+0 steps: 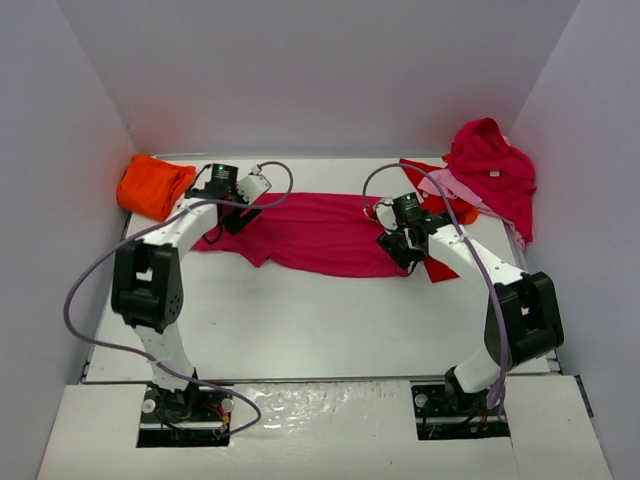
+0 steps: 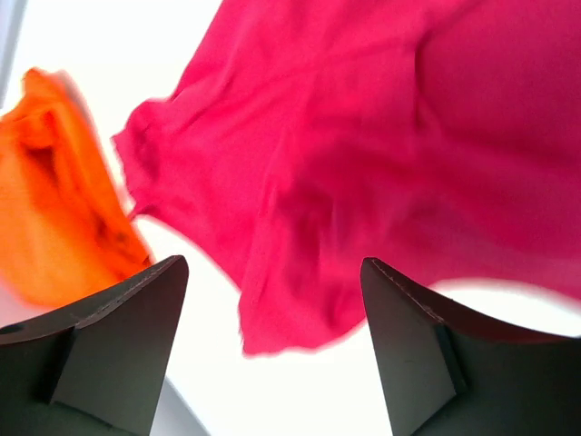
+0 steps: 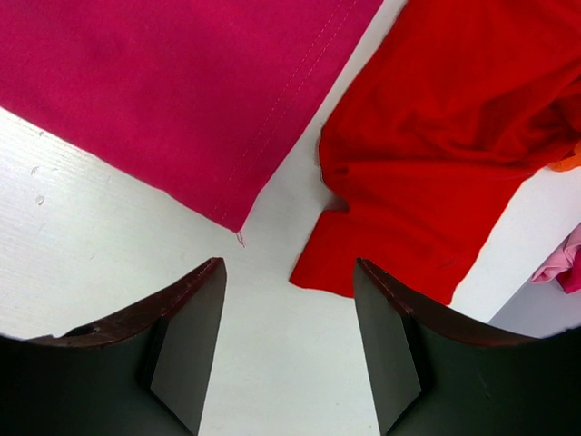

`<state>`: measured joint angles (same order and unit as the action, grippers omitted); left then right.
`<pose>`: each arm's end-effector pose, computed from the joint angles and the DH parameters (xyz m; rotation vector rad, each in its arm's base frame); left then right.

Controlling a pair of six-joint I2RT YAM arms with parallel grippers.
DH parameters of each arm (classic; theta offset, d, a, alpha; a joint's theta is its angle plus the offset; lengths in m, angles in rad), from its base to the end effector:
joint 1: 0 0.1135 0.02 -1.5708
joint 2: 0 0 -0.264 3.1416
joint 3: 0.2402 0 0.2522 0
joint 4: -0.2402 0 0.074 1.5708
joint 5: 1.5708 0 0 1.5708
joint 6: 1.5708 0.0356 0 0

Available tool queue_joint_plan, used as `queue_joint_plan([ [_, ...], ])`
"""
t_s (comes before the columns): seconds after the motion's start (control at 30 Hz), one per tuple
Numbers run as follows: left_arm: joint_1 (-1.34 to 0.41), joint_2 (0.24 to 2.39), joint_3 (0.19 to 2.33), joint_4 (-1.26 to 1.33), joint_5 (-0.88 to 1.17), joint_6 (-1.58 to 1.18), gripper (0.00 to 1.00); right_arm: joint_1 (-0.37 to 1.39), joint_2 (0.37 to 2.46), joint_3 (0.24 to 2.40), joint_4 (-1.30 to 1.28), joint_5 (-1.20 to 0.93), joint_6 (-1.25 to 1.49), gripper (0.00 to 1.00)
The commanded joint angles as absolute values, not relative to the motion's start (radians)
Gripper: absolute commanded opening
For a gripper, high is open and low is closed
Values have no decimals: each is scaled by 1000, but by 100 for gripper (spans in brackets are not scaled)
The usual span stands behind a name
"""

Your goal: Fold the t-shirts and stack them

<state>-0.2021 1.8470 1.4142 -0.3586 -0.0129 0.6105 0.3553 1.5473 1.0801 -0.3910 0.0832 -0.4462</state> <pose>0.4082 -0.0832 0.2413 0.9318 2.1817 0.2126 0.3115 0.1124 0.2378 -0.9132 2.2519 -0.1421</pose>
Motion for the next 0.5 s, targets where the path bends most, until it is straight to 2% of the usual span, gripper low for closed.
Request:
queue_joint_plan([
  [0.0,-189,1622,1324,-360,63,735,74,362,1483,1083,-379,117,-454,56],
  [0.17,-189,1571,1237,-424,69,846,73,362,1490,1097,-376,103,-442,56],
  [0.23,-192,1568,1216,-426,78,875,53,364,1494,1097,-379,100,-437,56],
  [0.3,-196,1553,1152,-368,56,932,44,364,1496,1094,-379,104,-434,56],
  [0.47,-221,1510,957,-159,-37,1129,45,364,1497,1086,-379,130,-434,57],
])
